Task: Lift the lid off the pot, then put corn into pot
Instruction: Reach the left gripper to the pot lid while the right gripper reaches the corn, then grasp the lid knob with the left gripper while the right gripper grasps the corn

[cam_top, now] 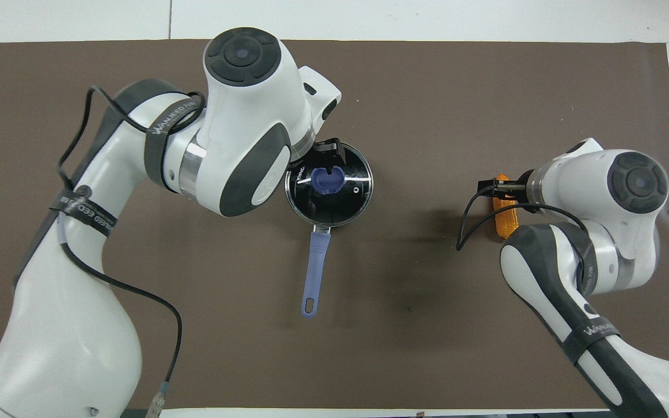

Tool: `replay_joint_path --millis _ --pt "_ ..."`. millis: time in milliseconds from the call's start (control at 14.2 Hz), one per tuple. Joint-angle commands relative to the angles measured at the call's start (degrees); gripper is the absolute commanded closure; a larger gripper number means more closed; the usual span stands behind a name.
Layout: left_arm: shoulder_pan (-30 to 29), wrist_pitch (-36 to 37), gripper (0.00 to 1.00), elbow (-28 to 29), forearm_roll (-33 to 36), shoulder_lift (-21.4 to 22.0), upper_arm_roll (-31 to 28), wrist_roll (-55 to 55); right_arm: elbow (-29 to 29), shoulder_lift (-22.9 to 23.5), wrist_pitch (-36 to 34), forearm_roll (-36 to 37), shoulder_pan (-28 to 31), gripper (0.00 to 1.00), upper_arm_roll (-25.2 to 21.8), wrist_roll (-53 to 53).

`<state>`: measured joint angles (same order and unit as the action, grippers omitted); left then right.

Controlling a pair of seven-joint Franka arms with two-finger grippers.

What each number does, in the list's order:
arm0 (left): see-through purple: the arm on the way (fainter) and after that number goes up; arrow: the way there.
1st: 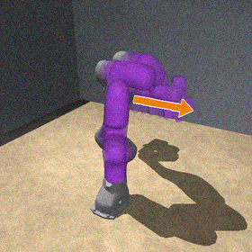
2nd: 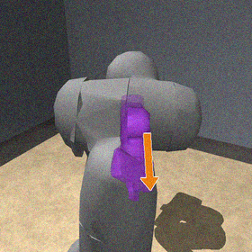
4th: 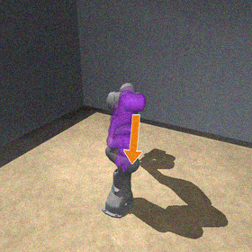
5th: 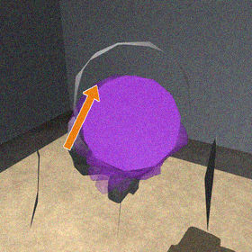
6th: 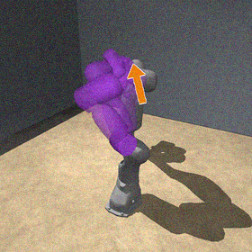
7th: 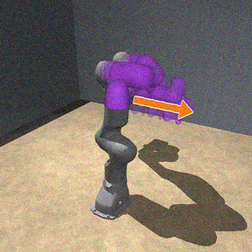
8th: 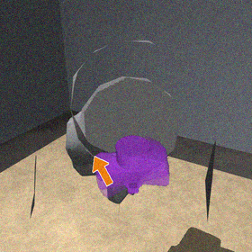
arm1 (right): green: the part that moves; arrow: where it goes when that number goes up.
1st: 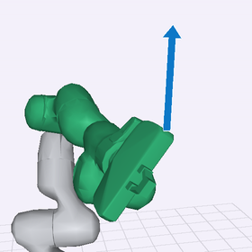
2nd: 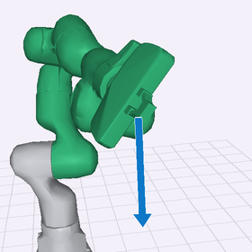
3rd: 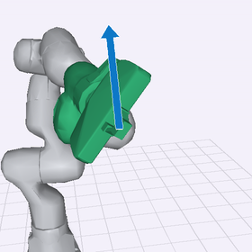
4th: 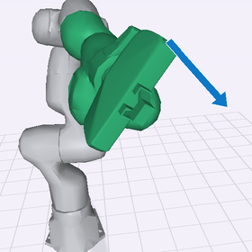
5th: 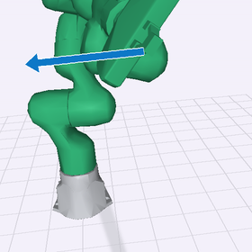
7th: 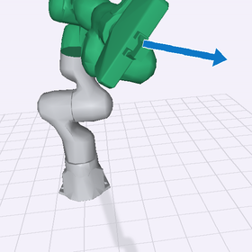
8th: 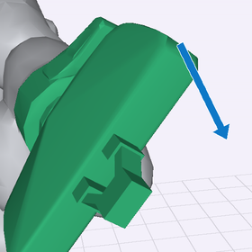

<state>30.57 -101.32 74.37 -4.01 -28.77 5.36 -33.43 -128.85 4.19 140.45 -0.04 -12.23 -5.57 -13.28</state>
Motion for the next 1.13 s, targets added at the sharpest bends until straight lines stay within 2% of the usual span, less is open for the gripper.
replay_joint_path --millis 0,282,494,635,776,846,917,1058 --pt "1.4 -1.0 0.00 -2.5 0.4 -2.5 -1.1 -2.2 -4.4 -1.5 3.3 -0.3 0.4 0.00 0.1 4.6" --pt "2.2 -3.5 0.00 -2.1 0.1 -3.6 -0.9 -4.2 -4.6 1.3 6.6 -0.3 1.2 0.00 0.1 10.3" --pt "2.8 -6.8 0.00 -0.5 0.0 -3.6 -0.9 -5.6 -4.8 1.3 7.3 -0.3 3.2 0.02 0.1 9.0" --pt "3.6 -7.7 0.00 0.3 0.3 -3.6 -1.0 -5.8 -5.0 1.3 7.3 -0.3 2.8 0.14 0.1 6.5" --pt "3.5 -7.1 0.00 0.5 1.3 -3.5 -1.1 -5.8 -5.1 1.3 7.3 -0.3 2.6 0.21 0.1 6.1" --pt "3.5 -7.0 0.00 0.5 1.4 -3.5 -1.1 -5.8 -5.1 1.3 7.3 -0.3 2.6 0.33 0.1 6.0" --pt "3.5 -6.9 0.00 0.5 1.5 -3.5 -1.1 -5.8 -5.1 1.3 7.3 -0.3 2.6 0.49 0.1 6.0" --pt "3.4 -6.6 0.00 0.7 2.5 -3.4 -1.1 -5.7 -5.1 1.3 7.2 -0.3 2.6 0.89 0.1 6.5"
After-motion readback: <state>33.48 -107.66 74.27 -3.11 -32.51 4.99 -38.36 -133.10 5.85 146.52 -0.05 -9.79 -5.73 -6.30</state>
